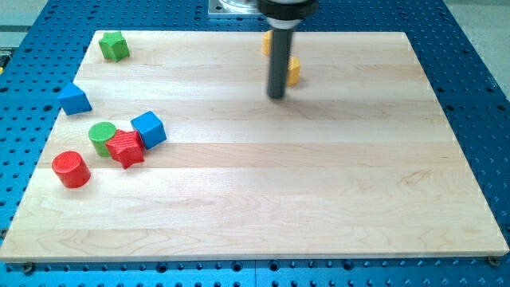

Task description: Move the hexagon at the top right corner of the board

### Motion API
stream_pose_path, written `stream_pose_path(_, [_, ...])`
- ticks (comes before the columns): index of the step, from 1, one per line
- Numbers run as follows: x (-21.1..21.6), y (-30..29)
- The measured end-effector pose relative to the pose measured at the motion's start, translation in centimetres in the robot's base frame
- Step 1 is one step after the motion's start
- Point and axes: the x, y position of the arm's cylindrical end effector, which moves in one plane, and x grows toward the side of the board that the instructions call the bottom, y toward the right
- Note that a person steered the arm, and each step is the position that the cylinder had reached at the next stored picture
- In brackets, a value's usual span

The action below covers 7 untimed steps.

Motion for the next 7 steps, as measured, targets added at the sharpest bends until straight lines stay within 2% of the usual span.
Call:
stream_pose_path(1, [-4.3,6.8])
stream_pose_path(2, [-3.8,5.4])
stream_pose_path(3, [-6.3,5.1])
stream_pose_path(4, [-8.6,16.1])
stream_pose_path(5, [-9.0,19.2])
stream_pose_path(6, [-6.4,18.3])
stream_pose_path(7, [-7.3,11.0])
